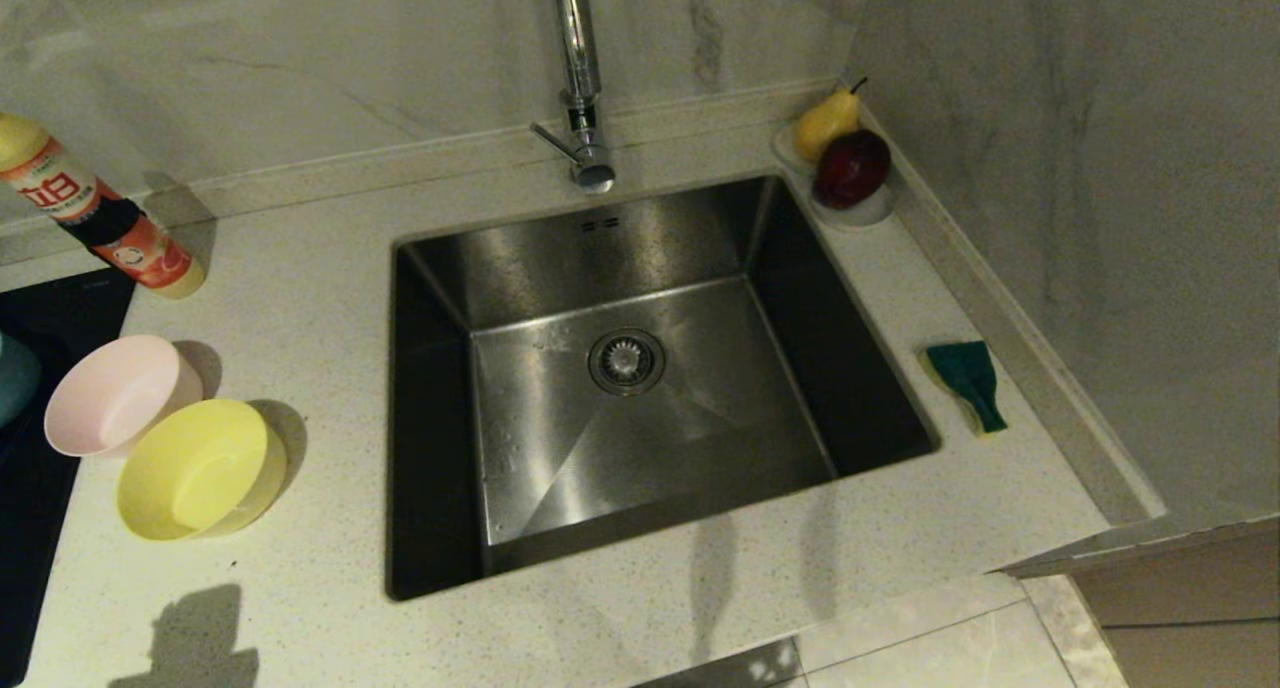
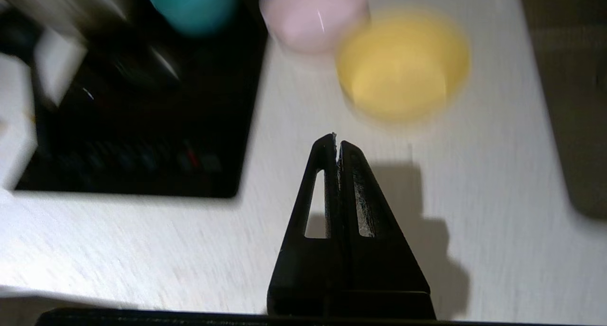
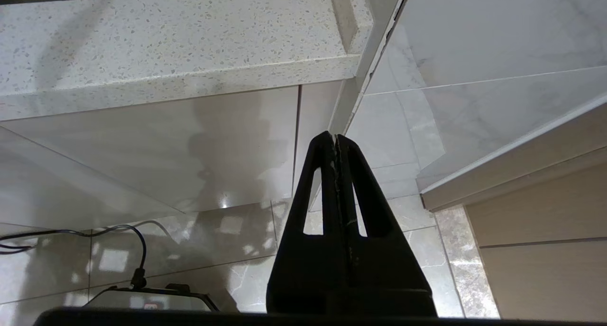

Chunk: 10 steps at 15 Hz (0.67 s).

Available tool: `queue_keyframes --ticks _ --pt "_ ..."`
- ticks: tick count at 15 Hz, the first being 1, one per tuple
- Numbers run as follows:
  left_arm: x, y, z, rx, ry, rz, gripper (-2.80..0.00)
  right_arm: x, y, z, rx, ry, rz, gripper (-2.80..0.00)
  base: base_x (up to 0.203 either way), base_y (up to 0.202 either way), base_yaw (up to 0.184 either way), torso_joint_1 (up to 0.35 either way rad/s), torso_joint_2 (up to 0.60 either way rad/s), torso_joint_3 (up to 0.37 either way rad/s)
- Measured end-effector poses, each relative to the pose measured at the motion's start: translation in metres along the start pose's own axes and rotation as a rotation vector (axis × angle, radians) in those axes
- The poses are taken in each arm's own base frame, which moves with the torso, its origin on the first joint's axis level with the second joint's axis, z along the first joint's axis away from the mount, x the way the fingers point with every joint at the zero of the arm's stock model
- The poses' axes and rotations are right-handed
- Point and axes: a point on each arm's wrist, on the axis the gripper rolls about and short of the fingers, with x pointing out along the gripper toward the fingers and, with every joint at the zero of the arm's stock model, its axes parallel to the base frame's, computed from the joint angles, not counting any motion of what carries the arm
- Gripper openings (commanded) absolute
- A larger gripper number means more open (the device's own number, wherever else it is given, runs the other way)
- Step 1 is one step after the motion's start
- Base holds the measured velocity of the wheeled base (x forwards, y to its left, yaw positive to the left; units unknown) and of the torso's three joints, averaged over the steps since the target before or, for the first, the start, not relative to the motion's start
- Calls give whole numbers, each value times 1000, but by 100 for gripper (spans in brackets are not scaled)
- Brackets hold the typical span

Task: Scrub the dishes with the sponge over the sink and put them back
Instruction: Place the bowl on the bowl

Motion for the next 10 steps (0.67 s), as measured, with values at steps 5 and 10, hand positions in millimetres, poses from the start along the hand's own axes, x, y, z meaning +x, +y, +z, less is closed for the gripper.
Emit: queue_keyframes --ticks 5,10 --pt "-18 -1 -30 -42 26 -273 -280 0 0 0 0 0 0 -280 0 0 0 0 0 0" --pt "-23 -2 -40 -22 59 -368 -280 0 0 0 0 0 0 -280 0 0 0 0 0 0"
